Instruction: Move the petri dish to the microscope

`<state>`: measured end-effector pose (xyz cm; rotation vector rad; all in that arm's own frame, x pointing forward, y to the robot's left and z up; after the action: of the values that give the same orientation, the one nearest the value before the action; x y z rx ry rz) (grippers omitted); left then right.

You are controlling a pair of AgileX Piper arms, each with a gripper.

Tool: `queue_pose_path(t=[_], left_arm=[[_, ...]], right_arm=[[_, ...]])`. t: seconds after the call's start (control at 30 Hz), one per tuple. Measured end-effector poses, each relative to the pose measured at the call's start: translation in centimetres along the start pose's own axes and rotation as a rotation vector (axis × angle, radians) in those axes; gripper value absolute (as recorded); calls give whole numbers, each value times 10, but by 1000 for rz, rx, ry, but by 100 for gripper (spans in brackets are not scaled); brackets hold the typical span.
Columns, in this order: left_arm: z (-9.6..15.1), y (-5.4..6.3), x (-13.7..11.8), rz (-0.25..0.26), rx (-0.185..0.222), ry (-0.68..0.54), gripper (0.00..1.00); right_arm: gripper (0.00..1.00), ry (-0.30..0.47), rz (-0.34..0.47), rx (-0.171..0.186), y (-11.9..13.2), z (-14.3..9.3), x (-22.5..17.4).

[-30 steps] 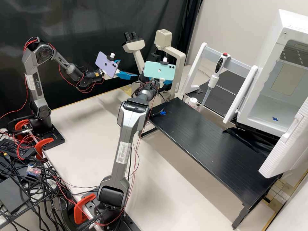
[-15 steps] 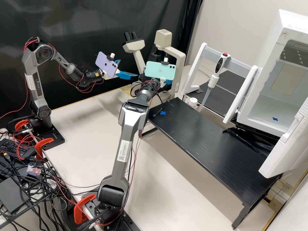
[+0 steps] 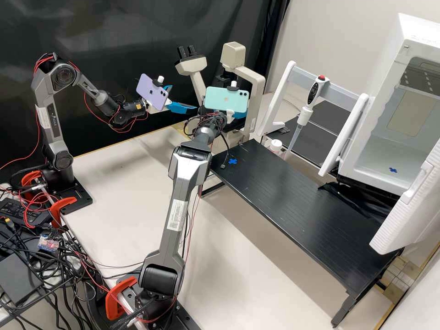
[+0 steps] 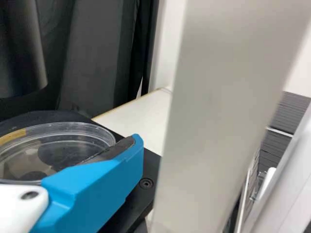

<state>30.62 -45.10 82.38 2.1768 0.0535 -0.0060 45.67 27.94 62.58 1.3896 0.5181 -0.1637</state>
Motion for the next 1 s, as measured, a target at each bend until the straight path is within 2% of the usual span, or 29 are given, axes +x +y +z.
queue_pose_path(t=[0.2, 0.47, 0.5, 0.6, 0.8, 1.0], left_arm=[[0, 0, 0, 0, 0, 0, 100], [0, 0, 0, 0, 0, 0, 100], [0, 0, 0, 0, 0, 0, 100], [0, 0, 0, 0, 0, 0, 100], [0, 0, 0, 0, 0, 0, 100], [0, 0, 0, 0, 0, 0, 100]], right_arm=[[0, -14, -6, 21, -2, 2, 2], [0, -14, -14, 14, -4, 0, 2], [100, -14, -14, 14, -4, 0, 2], [100, -8, -14, 10, -5, -1, 2], [100, 6, -17, -21, -9, -3, 1], [100, 6, -18, -28, -9, -3, 1]])
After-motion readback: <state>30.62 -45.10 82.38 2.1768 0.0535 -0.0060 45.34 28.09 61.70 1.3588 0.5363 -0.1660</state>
